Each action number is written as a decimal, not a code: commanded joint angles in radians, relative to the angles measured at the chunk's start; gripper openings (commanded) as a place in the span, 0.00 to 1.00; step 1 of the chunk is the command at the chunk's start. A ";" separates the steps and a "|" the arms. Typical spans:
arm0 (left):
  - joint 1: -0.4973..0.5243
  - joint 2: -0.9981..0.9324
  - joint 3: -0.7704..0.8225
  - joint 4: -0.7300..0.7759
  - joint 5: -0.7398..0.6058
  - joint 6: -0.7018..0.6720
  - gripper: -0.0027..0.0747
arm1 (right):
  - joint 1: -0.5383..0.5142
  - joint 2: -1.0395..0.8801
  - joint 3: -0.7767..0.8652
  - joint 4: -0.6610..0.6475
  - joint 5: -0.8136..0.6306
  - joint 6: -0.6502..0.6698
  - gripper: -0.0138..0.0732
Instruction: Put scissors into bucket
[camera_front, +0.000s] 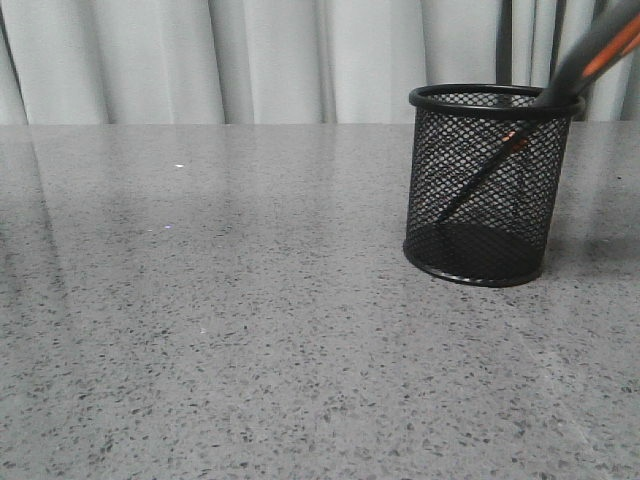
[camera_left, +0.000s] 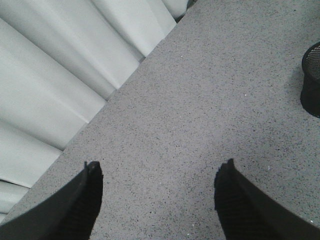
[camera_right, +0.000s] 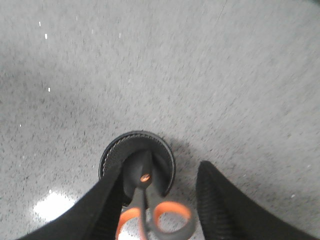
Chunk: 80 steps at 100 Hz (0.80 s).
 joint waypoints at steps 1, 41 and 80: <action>0.004 -0.018 -0.029 -0.027 -0.061 -0.013 0.62 | -0.002 -0.050 -0.058 -0.027 0.043 0.012 0.50; 0.004 -0.001 -0.027 -0.102 -0.057 -0.013 0.59 | -0.002 -0.225 -0.009 -0.045 -0.126 0.030 0.08; 0.004 0.008 -0.015 -0.129 0.009 -0.027 0.01 | -0.002 -0.467 0.380 -0.067 -0.474 0.038 0.10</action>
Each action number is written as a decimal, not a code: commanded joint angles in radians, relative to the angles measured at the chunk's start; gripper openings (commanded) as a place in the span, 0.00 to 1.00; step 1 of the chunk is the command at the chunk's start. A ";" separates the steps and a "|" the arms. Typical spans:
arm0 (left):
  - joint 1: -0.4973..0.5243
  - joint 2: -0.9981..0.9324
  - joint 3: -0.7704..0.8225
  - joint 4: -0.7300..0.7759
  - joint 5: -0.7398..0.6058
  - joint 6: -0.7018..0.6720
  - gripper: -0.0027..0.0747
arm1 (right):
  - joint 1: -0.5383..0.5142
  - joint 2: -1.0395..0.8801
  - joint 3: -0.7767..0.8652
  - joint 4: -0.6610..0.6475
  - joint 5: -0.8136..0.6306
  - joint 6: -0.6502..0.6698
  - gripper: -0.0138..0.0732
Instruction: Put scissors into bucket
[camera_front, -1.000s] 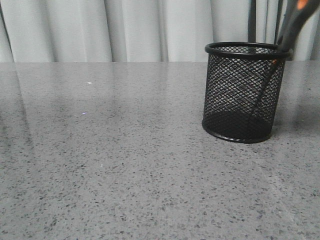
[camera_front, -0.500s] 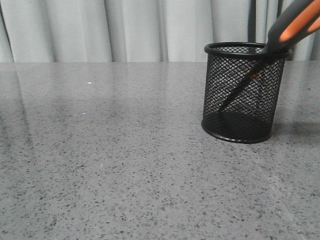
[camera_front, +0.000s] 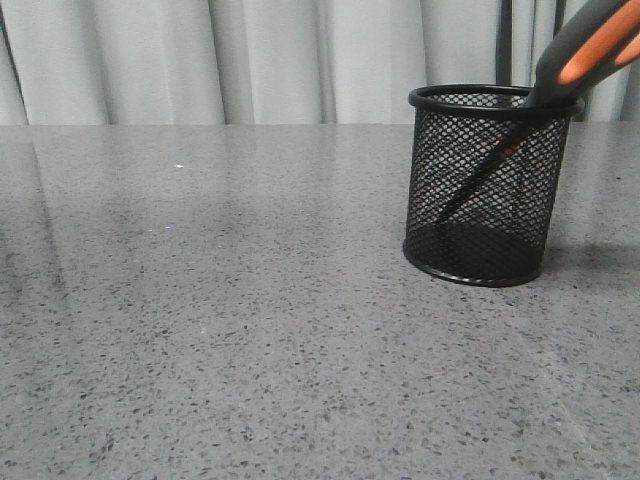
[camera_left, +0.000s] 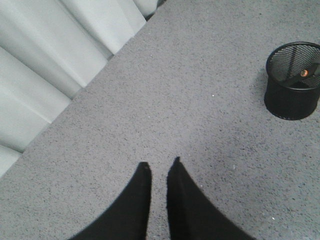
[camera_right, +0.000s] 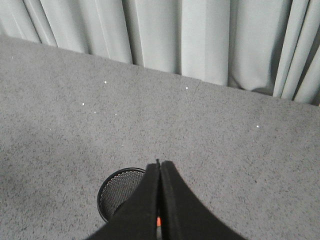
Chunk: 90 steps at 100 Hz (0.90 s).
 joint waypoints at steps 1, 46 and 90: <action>0.004 -0.016 -0.021 -0.045 -0.043 -0.027 0.01 | -0.002 -0.052 0.070 -0.011 -0.176 0.003 0.10; 0.004 -0.381 0.529 -0.122 -0.639 -0.038 0.01 | -0.002 -0.358 0.501 -0.011 -0.506 0.028 0.10; 0.004 -1.014 1.263 -0.320 -1.001 -0.038 0.01 | -0.002 -0.651 0.872 -0.011 -0.607 0.028 0.10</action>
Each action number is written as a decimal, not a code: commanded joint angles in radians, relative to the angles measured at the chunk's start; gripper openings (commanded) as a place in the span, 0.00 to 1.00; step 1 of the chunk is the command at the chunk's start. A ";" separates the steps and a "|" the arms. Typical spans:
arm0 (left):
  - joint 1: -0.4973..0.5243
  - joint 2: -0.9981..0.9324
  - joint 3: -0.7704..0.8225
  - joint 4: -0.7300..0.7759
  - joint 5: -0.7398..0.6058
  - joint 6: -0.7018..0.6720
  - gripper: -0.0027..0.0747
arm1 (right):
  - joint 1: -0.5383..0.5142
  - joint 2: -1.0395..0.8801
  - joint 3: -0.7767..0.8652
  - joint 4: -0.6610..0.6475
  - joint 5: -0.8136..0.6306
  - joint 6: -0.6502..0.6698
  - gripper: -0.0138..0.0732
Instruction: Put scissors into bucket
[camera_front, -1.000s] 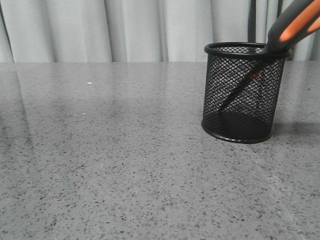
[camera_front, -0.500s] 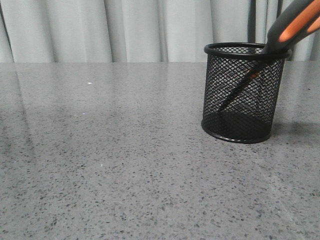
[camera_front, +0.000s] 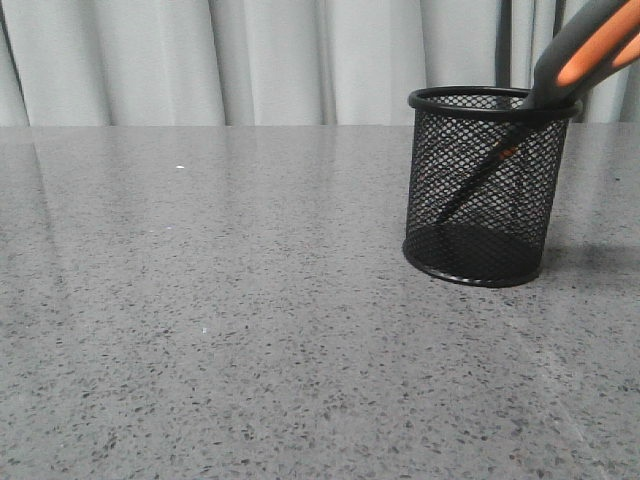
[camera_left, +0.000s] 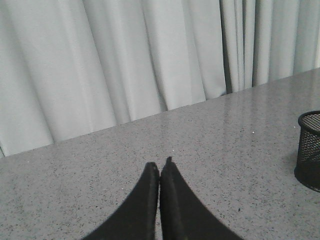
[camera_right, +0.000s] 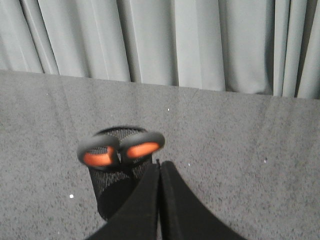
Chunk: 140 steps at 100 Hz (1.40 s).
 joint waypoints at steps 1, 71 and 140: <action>0.004 -0.093 0.048 -0.043 -0.087 -0.012 0.01 | -0.002 -0.036 0.017 -0.010 -0.095 0.001 0.10; 0.004 -0.266 0.142 -0.113 -0.072 -0.012 0.01 | -0.002 -0.080 0.108 -0.010 -0.086 0.001 0.10; 0.144 -0.269 0.245 0.284 -0.154 -0.451 0.01 | -0.002 -0.080 0.108 -0.010 -0.086 0.001 0.10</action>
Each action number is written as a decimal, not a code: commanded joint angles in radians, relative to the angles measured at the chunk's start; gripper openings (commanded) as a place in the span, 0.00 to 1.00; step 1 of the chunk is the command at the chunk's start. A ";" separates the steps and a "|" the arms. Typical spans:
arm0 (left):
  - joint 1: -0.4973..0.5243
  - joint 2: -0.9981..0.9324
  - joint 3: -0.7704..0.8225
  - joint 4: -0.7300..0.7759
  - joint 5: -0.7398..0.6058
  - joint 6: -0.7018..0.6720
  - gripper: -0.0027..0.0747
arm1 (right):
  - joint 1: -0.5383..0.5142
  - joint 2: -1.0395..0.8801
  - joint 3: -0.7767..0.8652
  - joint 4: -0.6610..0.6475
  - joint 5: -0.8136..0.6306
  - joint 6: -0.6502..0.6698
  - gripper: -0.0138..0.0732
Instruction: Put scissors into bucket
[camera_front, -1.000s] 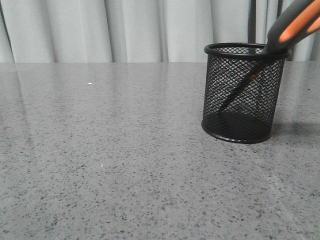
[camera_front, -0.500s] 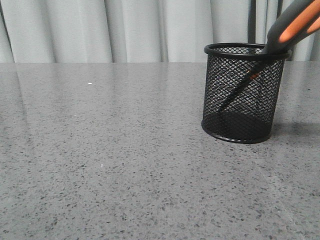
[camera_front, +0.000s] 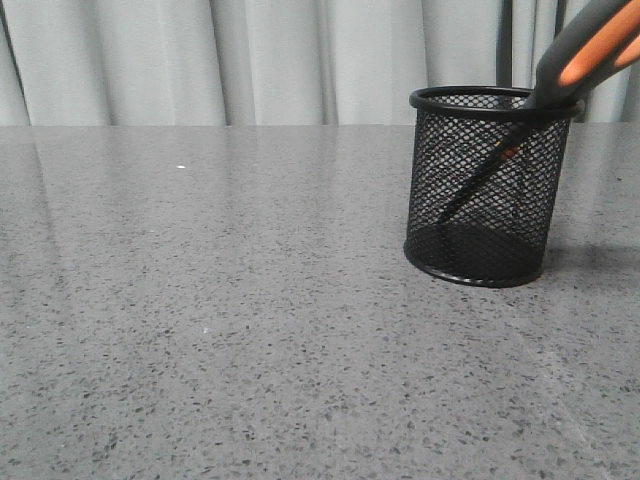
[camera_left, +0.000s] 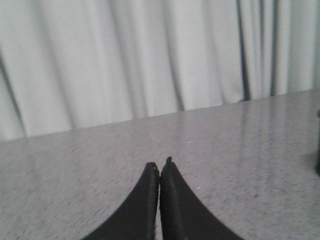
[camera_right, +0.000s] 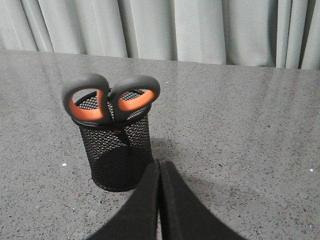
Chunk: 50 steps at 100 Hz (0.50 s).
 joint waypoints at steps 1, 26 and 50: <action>0.075 -0.023 0.038 0.133 -0.119 -0.218 0.01 | -0.002 0.009 -0.024 -0.009 -0.083 -0.002 0.10; 0.198 -0.023 0.192 0.349 -0.228 -0.457 0.01 | -0.002 0.009 -0.024 -0.009 -0.083 -0.002 0.10; 0.194 -0.024 0.228 0.403 -0.264 -0.493 0.01 | -0.002 0.009 -0.024 -0.009 -0.083 -0.002 0.10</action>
